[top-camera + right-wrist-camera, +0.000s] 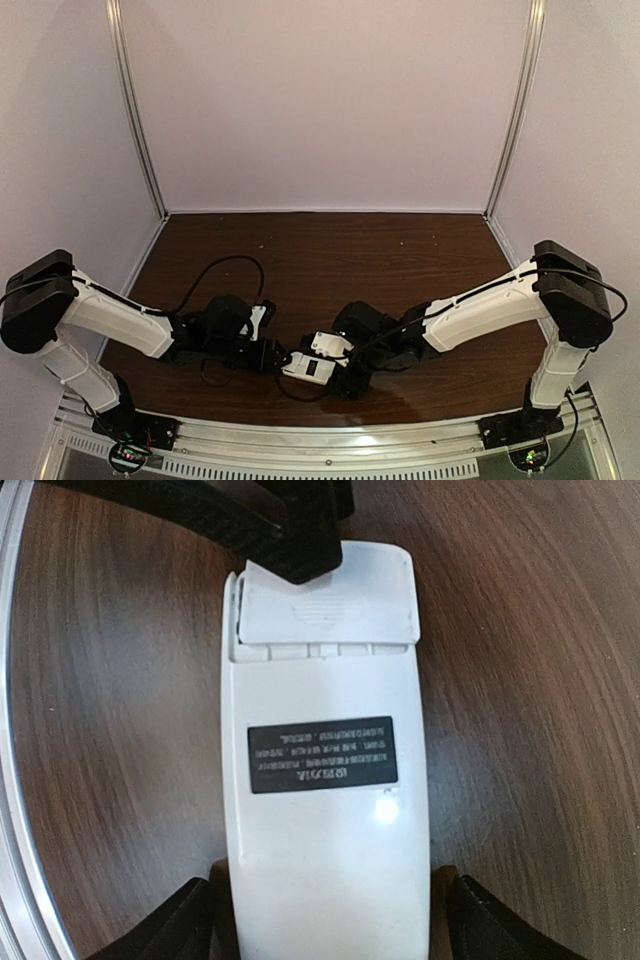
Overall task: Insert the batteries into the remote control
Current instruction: Hold the remote control at the center of the board.
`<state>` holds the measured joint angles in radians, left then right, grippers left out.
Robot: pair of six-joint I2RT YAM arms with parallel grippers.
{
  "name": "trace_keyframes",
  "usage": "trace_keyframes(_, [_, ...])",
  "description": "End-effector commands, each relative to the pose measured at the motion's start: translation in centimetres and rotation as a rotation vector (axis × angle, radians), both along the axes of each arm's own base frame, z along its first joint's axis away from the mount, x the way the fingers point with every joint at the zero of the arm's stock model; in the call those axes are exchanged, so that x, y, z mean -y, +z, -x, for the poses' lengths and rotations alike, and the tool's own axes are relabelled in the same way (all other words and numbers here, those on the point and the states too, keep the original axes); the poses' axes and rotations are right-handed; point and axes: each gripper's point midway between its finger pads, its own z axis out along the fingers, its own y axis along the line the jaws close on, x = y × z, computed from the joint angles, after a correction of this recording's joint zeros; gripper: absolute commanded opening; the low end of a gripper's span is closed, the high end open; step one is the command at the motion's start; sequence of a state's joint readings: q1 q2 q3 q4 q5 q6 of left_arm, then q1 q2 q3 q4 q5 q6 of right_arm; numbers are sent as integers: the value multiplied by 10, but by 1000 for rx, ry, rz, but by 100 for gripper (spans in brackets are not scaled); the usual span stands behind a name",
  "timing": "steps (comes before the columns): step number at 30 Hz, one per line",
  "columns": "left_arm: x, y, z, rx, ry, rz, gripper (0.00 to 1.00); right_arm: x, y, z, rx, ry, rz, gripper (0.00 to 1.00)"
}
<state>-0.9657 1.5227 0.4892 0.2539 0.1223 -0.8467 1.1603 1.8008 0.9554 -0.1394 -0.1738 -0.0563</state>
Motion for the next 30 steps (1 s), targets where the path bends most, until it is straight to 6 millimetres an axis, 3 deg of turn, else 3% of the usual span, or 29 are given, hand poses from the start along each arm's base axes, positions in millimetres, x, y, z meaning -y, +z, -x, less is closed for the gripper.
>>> trace_keyframes(1, [-10,-23,7,-46,-26,-100,46,-6,0,-3,23,2,7,80])
trace_keyframes(10, [-2,-25,2,-44,-35,-101,39,-9,-6,2,19,10,19,73])
trace_keyframes(22, [-20,-34,14,-106,13,-119,31,-8,-12,0,17,-74,35,54])
trace_keyframes(30, [-20,-30,18,-116,22,-113,29,-7,-16,-1,24,-92,55,46])
